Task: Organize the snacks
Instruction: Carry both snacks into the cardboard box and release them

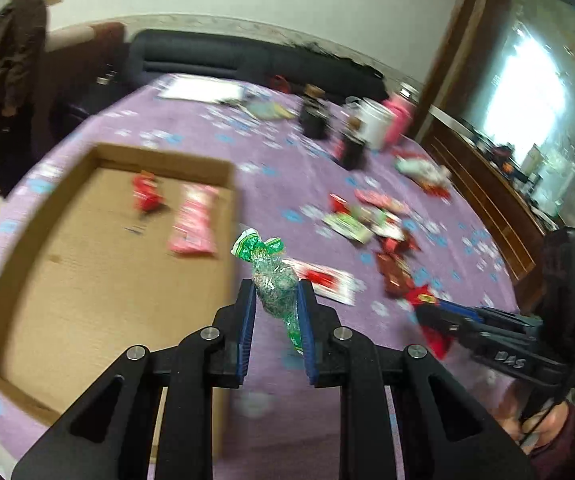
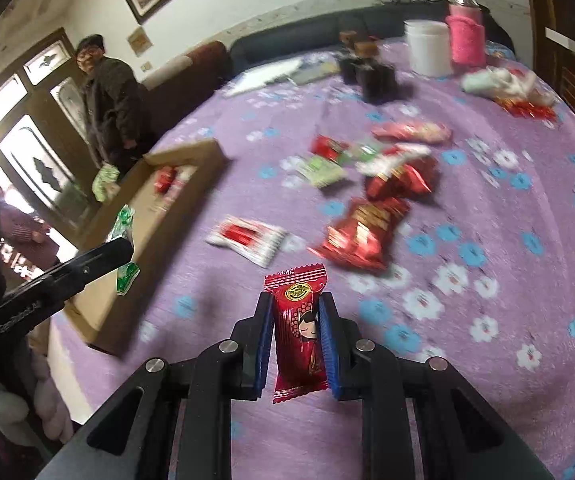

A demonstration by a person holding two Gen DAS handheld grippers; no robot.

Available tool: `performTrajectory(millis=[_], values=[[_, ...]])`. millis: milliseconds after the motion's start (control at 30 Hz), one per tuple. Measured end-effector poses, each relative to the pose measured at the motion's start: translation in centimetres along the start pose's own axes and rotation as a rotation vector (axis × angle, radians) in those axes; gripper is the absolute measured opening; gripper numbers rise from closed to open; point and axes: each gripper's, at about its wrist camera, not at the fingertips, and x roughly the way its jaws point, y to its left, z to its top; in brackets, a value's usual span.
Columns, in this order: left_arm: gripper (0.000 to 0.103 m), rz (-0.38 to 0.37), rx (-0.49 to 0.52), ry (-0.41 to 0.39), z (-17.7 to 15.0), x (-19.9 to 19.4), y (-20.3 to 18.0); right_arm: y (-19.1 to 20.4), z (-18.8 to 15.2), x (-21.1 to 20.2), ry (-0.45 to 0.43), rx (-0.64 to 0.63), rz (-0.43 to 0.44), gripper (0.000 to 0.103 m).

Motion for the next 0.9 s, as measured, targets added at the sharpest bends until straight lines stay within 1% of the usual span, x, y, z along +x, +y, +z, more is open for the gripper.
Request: performTrajectory(millis=[100,167,200,267,300,333,467,567,633,700,767,867,900], values=[[0.018,0.07,-0.007,-0.021,2.2,-1.1,2.9,2.8,2.1,0.5,-0.001,-0.018,0.068,0.023],[0.018,0.119,0.006,-0.031,3.5,-1.1,4.4,4.8,3.7,1.2,-0.002,-0.039,0.103,0.023],[0.018,0.151,0.008,-0.035,4.3,-0.8,5.4,5.9,4.4,1.6,-0.002,-0.052,0.114,0.022],[0.018,0.173,-0.001,-0.022,5.3,0.2,7.2,8.5,6.2,3.1,0.005,-0.081,0.132,0.022],[0.018,0.182,-0.019,-0.003,5.9,1.2,8.4,9.4,7.0,4.0,0.012,-0.086,0.144,0.022],[0.018,0.186,-0.036,0.012,6.2,2.0,9.3,10.6,8.0,5.5,0.028,-0.086,0.157,0.022],[0.018,0.194,-0.104,0.07,7.2,5.8,12.6,13.1,10.5,10.6,0.073,-0.056,0.17,0.022],[0.018,0.211,-0.123,0.093,7.7,8.2,13.9,14.4,11.7,14.7,0.114,-0.034,0.156,0.022],[0.018,0.224,-0.146,0.112,7.9,9.5,14.9,15.1,12.1,17.0,0.131,-0.037,0.126,0.022],[0.019,0.215,-0.172,0.123,8.0,10.5,15.6,15.4,12.3,18.5,0.138,-0.033,0.107,0.022],[0.019,0.212,-0.194,0.134,8.0,10.9,16.0,15.5,12.4,19.6,0.142,-0.028,0.091,0.025],[0.019,0.197,-0.23,0.153,8.0,11.5,16.4,15.2,12.5,20.3,0.142,-0.011,0.083,0.028],[0.019,0.197,-0.234,0.15,8.0,11.4,16.4,15.0,12.5,20.3,0.143,-0.011,0.082,0.03]])
